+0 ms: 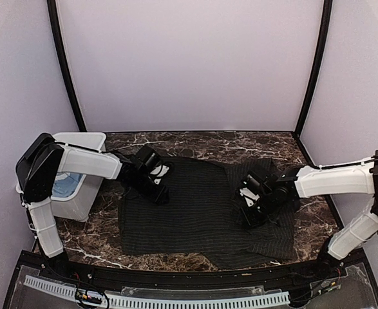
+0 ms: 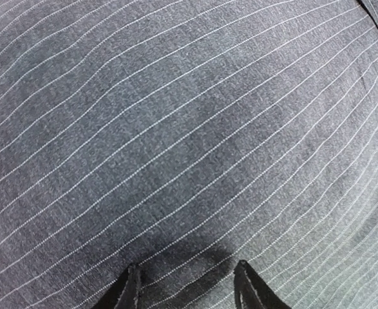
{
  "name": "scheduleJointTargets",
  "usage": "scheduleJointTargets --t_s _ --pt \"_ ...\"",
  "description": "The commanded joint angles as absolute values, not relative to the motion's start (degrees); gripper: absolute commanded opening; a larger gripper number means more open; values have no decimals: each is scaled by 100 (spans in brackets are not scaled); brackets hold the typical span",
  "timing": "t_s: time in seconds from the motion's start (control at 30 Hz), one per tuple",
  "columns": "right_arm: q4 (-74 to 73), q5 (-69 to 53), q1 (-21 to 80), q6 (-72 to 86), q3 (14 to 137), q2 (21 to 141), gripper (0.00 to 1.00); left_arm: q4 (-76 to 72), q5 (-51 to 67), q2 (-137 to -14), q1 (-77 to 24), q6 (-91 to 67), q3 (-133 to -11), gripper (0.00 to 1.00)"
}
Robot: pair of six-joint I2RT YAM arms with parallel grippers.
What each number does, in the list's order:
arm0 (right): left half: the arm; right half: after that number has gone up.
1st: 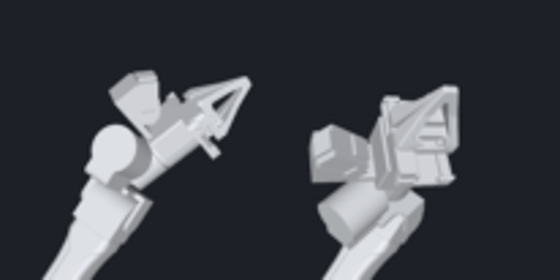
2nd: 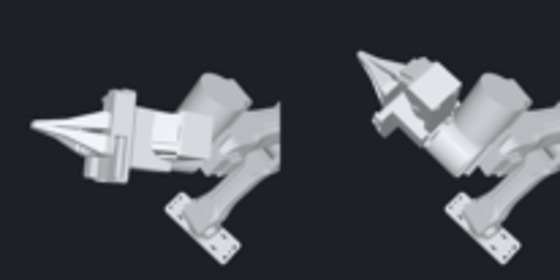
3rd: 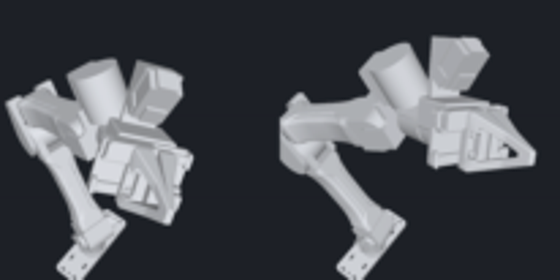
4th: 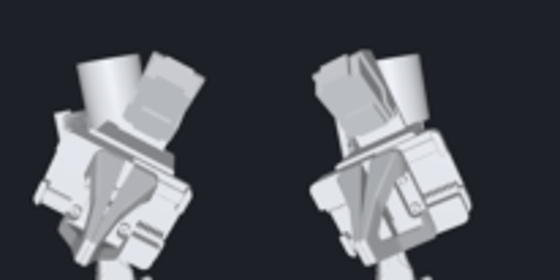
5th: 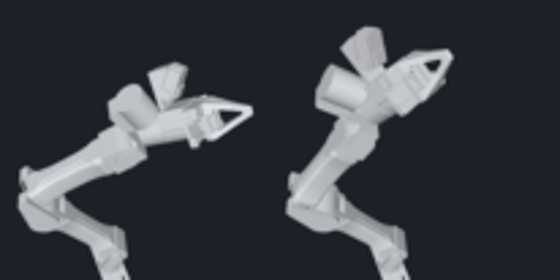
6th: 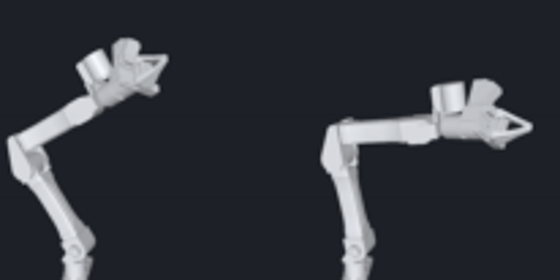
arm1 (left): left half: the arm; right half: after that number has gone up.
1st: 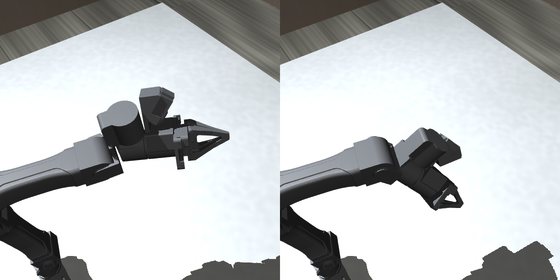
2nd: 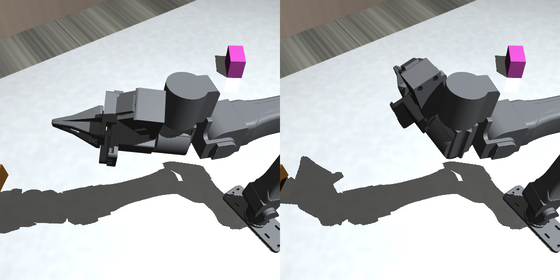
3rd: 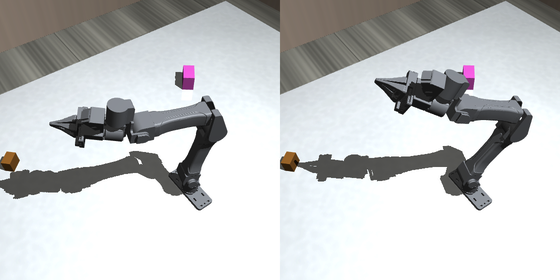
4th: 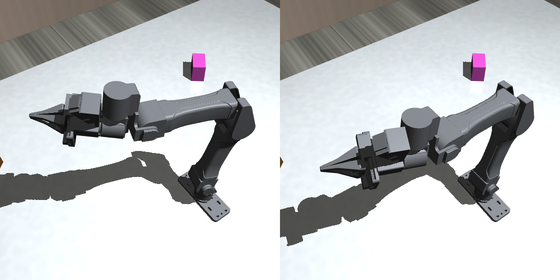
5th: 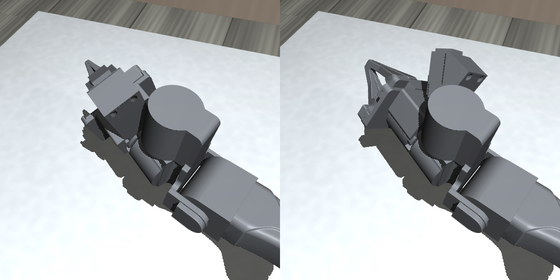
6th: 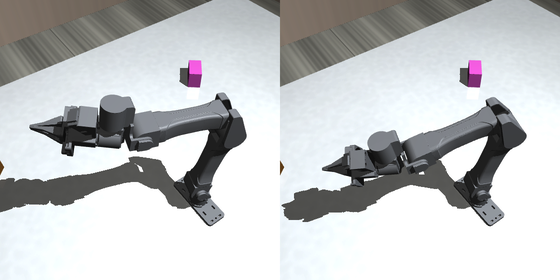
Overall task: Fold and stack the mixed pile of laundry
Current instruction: Move the flattened shirt to the center of the board.
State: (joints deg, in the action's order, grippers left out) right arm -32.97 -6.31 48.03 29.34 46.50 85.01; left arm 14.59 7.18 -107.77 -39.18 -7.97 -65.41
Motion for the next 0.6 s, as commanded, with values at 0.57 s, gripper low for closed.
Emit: scheduleJointTargets --t_s 0.57 --pt "-4394 389 4430 2699 6152 7471 0 2523 147 -12341 -2277 -1200 -10187 50"
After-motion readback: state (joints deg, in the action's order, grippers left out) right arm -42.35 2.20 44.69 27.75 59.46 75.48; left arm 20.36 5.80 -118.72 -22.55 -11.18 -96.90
